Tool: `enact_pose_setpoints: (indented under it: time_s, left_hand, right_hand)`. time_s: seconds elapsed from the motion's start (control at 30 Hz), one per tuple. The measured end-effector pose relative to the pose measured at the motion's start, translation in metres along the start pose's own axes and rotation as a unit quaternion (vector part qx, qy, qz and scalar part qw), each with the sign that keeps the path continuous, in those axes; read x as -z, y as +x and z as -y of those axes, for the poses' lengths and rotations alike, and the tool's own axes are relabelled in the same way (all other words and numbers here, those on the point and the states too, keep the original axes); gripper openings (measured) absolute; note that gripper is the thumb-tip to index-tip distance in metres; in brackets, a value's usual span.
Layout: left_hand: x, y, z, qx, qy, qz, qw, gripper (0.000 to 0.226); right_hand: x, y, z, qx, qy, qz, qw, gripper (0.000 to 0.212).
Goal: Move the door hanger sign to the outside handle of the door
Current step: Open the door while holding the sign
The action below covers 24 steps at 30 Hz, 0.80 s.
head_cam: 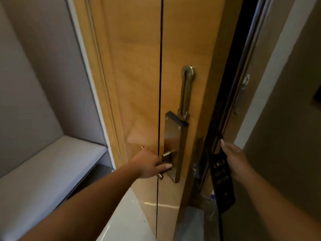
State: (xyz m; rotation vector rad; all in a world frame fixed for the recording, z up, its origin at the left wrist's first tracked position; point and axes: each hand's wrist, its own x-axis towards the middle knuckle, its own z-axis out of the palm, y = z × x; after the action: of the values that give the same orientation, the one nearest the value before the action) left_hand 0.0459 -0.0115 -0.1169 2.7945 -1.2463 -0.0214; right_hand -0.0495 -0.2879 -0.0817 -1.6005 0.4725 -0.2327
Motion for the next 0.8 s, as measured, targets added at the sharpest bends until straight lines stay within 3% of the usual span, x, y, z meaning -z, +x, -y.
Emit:
enact_pose_setpoints:
  time_s: [0.17, 0.33, 0.53, 0.7, 0.8]
  left_hand:
    - [0.007, -0.088, 0.021, 0.099, -0.002, 0.019, 0.995, 0.055]
    - [0.016, -0.178, 0.038, 0.250, 0.007, -0.013, 0.968, 0.060]
    - [0.045, -0.263, 0.069, 0.429, -0.196, -0.149, 0.869, 0.047]
    - [0.087, -0.304, 0.100, 0.440, -0.359, -0.303, 0.765, 0.016]
    - [0.110, -0.329, 0.129, 0.431, -0.375, -0.380, 0.728, 0.021]
  right_hand:
    - [-0.050, -0.004, 0.007, 0.036, -0.040, 0.120, 0.991, 0.033]
    - [-0.121, -0.022, -0.009, 0.032, -0.065, 0.227, 0.971, 0.033]
    - [-0.223, -0.044, -0.002, 0.020, -0.080, 0.290, 0.954, 0.031]
    - [-0.313, -0.053, 0.011, 0.026, -0.080, 0.338, 0.938, 0.032]
    - [-0.366, -0.061, 0.018, 0.015, -0.076, 0.353, 0.932, 0.030]
